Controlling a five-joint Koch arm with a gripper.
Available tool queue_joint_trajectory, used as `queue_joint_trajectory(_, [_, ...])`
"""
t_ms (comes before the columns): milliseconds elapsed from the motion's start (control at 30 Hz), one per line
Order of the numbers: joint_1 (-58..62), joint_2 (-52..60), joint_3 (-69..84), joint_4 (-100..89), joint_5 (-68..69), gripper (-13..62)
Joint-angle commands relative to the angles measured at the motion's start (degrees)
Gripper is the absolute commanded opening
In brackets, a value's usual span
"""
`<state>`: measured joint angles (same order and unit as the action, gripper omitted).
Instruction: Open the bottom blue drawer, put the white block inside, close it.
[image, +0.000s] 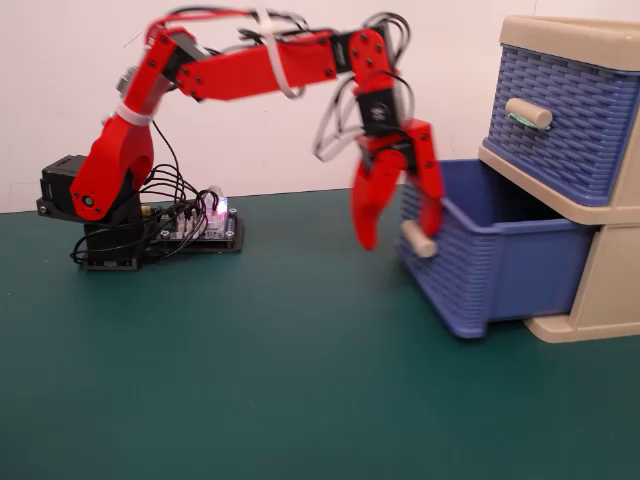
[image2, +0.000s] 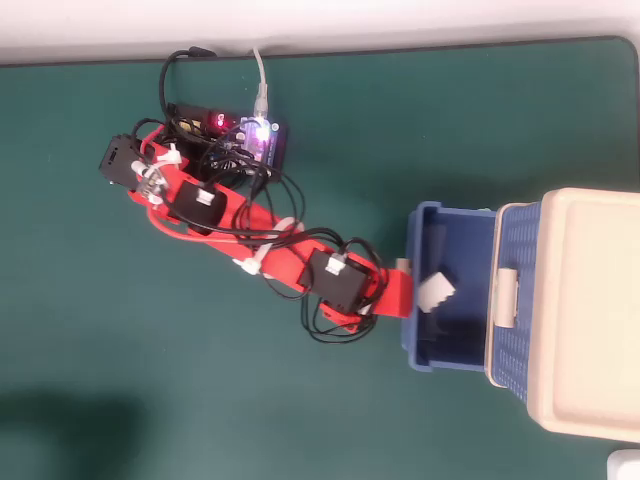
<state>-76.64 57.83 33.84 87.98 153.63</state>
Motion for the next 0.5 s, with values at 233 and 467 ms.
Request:
queue_joint_trajectory(233, [-7.03,-13.27,-23.29,-17.75,0.09,34.5])
queue_joint_trajectory(467, [-8.53,-17.67,-31.46,-20.92,-0.09,34.7])
